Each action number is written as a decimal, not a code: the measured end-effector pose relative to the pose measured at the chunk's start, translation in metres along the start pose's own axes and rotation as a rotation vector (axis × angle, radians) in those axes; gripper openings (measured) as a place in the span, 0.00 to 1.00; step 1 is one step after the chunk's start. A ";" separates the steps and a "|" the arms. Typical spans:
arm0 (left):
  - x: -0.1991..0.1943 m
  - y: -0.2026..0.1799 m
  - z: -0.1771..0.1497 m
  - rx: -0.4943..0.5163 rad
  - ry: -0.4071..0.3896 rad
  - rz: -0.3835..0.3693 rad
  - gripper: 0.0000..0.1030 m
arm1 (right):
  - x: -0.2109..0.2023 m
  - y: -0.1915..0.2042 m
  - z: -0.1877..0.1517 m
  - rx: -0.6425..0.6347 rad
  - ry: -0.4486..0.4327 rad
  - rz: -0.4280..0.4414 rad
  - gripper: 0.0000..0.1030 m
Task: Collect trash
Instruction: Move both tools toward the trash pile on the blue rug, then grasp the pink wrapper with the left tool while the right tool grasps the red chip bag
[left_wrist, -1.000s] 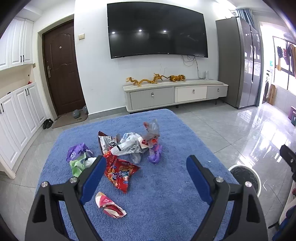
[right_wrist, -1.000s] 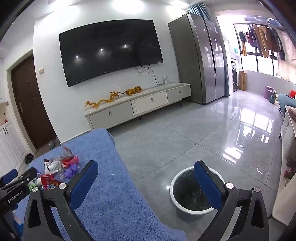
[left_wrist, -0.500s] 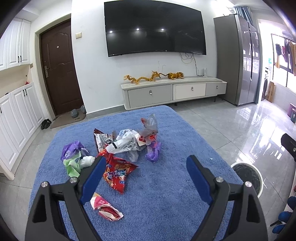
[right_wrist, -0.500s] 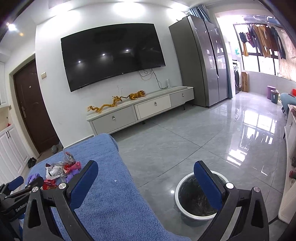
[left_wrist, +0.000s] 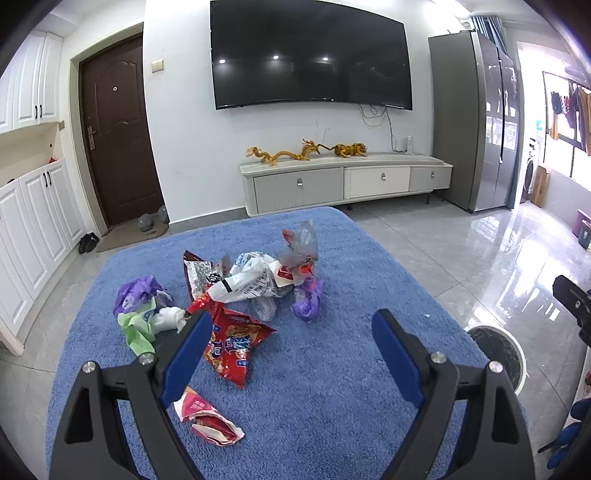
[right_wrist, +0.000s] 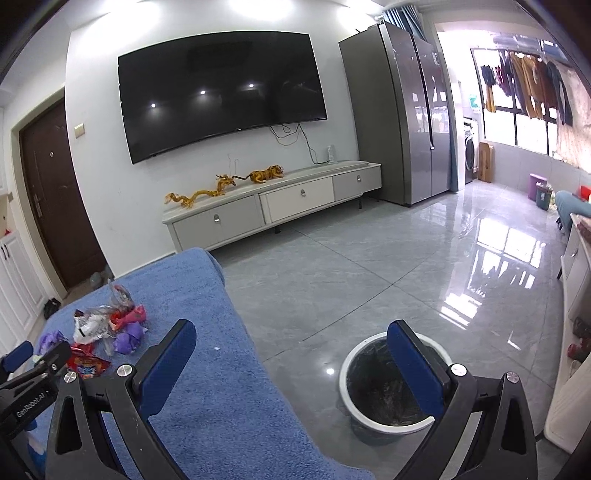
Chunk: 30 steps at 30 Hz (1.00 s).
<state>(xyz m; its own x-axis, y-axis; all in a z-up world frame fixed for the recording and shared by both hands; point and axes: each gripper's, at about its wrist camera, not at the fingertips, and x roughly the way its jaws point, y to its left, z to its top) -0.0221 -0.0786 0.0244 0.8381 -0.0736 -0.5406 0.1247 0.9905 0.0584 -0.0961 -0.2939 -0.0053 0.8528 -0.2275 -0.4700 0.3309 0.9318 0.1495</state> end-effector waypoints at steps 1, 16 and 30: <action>0.000 0.000 0.000 -0.002 0.000 -0.006 0.85 | 0.000 -0.001 0.000 0.003 -0.004 -0.003 1.00; 0.003 -0.019 -0.007 0.065 0.018 -0.126 0.85 | 0.008 0.004 0.001 -0.032 0.045 -0.048 1.00; 0.023 0.078 -0.043 -0.071 0.114 -0.049 0.85 | 0.030 0.071 -0.008 -0.149 0.179 0.227 1.00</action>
<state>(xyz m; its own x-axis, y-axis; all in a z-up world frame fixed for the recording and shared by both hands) -0.0162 0.0021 -0.0195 0.7653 -0.1122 -0.6338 0.1227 0.9921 -0.0274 -0.0504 -0.2323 -0.0151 0.8093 0.0322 -0.5865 0.0660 0.9872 0.1453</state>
